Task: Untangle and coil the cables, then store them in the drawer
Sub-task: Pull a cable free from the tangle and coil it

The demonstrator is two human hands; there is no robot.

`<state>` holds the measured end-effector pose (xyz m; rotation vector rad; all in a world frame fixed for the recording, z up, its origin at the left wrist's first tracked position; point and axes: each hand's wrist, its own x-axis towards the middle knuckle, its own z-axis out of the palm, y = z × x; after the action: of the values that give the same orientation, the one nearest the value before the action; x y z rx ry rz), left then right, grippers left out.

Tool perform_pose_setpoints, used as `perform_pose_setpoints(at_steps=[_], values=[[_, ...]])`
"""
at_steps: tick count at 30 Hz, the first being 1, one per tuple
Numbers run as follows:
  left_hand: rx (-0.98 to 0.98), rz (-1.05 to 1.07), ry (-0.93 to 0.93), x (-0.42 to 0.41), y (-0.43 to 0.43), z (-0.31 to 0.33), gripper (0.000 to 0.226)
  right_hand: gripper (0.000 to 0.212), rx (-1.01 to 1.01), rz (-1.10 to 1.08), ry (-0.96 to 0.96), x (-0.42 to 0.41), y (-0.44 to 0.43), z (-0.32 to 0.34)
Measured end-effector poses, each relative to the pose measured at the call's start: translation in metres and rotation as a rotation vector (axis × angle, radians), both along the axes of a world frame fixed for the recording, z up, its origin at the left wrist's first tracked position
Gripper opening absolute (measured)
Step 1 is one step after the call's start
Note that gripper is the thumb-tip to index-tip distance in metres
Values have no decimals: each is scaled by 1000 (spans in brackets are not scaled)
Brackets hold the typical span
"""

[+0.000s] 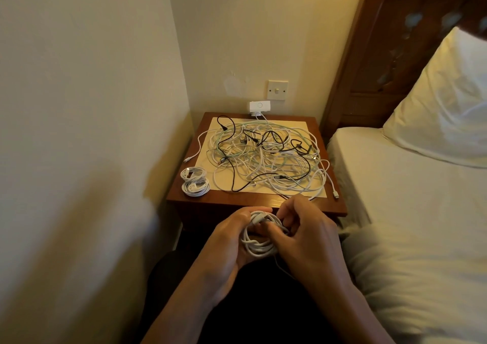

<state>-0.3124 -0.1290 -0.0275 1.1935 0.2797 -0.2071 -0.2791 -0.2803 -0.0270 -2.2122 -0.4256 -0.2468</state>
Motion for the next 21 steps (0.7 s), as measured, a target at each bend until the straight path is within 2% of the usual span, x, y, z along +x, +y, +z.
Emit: perform_pose_setpoints(at_steps=[4, 9, 13, 17, 21], values=[[55, -48, 1, -2, 0, -5, 39, 28, 107, 10, 118, -2, -1, -4], [-98, 77, 37, 1, 14, -8, 31, 23, 392, 56, 381, 6, -15, -8], [-245, 86, 52, 1, 14, -6, 33, 19, 389, 101, 477, 8, -17, -7], [-288, 123, 75, 3, 14, -10, 33, 13, 357, 122, 457, 8, -17, -7], [-356, 170, 92, 2, 15, -12, 39, 10, 455, 70, 554, 10, -16, -16]])
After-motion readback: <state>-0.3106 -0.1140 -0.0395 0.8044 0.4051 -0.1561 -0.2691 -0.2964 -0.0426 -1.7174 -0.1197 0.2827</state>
